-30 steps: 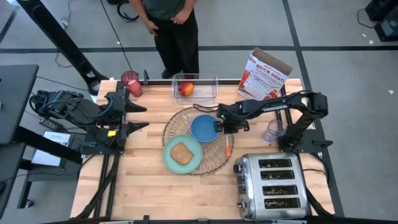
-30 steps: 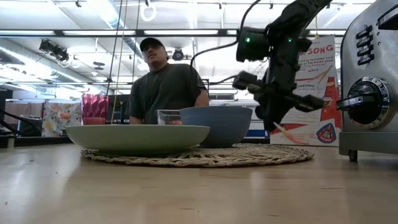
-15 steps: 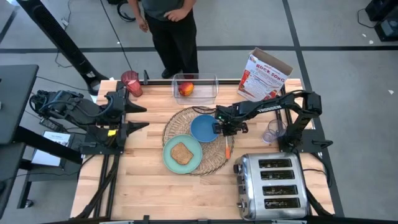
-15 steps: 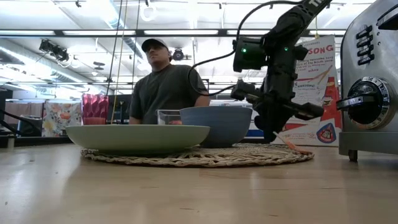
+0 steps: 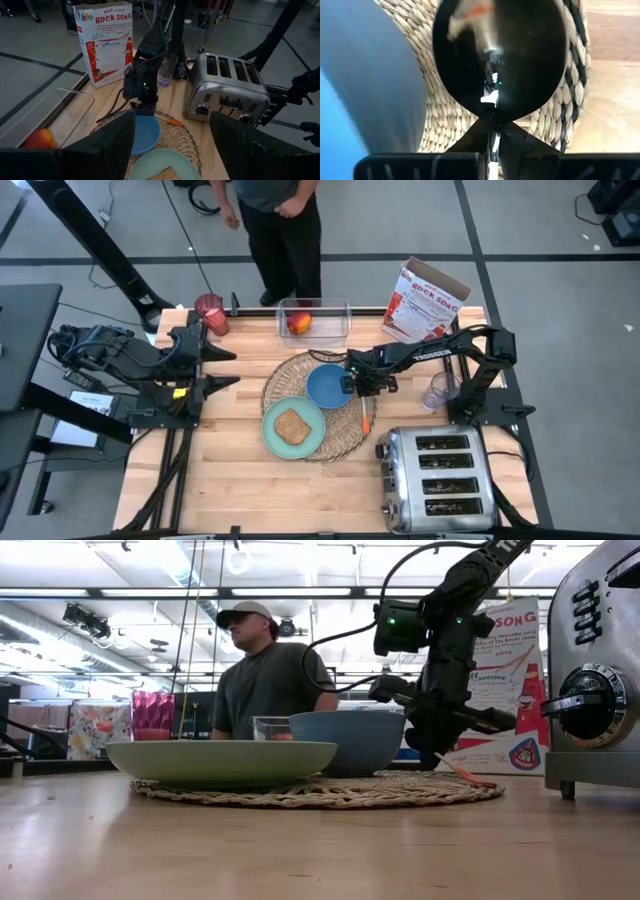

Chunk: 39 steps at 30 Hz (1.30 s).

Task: Arrange a breakfast setting
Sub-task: Put the orange spoon on the table mat to the right of the blue bowl, then put the apple on the table mat

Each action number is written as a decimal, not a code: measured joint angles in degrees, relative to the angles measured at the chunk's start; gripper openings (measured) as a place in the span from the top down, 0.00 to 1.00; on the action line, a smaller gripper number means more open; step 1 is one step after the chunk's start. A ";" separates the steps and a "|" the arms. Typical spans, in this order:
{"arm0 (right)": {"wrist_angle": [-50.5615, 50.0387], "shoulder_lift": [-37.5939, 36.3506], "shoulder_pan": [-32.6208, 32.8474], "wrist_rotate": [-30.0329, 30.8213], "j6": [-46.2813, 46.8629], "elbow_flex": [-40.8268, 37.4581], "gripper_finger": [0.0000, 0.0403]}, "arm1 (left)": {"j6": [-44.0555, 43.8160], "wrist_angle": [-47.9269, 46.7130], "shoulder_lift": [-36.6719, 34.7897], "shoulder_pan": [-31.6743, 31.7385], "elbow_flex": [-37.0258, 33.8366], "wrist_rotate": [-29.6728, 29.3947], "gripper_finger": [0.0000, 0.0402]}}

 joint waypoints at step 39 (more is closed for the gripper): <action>-15.58 -9.53 3.80 10.37 -10.44 5.95 0.77 | -1.66 0.58 0.00 0.02 0.00 -0.93 0.35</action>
